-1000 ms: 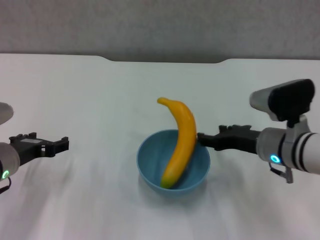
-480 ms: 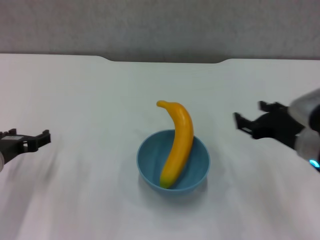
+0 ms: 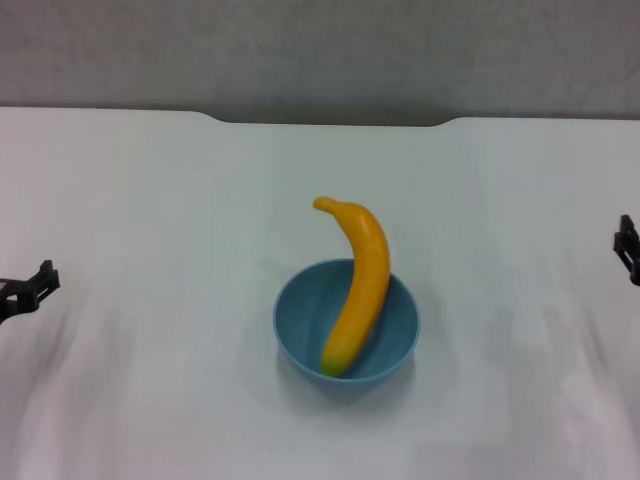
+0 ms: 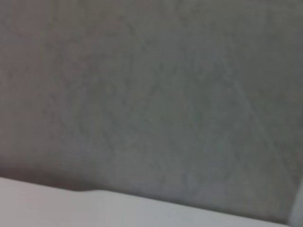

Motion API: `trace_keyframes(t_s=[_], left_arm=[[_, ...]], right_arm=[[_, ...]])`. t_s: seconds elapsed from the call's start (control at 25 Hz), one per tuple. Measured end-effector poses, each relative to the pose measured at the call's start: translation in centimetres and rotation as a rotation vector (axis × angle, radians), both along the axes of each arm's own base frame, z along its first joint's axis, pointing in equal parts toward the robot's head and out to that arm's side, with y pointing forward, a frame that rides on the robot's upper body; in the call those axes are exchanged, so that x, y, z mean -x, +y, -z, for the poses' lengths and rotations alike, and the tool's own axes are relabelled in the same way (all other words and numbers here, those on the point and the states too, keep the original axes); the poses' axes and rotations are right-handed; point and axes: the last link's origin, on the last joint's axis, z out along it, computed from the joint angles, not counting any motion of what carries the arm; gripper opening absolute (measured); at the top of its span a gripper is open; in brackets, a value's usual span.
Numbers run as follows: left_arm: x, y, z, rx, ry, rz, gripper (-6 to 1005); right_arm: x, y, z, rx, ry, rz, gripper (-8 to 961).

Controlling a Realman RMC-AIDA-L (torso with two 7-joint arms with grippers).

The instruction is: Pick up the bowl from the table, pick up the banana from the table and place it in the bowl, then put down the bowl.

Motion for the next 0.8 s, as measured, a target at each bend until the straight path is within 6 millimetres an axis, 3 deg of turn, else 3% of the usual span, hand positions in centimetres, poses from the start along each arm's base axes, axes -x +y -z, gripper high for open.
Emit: trace_keyframes(t_s=[0.16,0.4,0.8], left_arm=[[0.2,-0.8,0.8,-0.048,0.018,0.02,910],[0.9,-2.7,3.9,-0.053,0.126,0.112,910],[-0.9,-4.6,5.0,-0.116,0.128,0.321,909]], right_arm=[[-1.8,-0.6,0.9,-0.043,0.015,0.011,733],[-3.9,-0.6,2.5,0.009,0.058,0.028,729],[-3.4,-1.0,4.6,0.098,0.096,-0.021,729]])
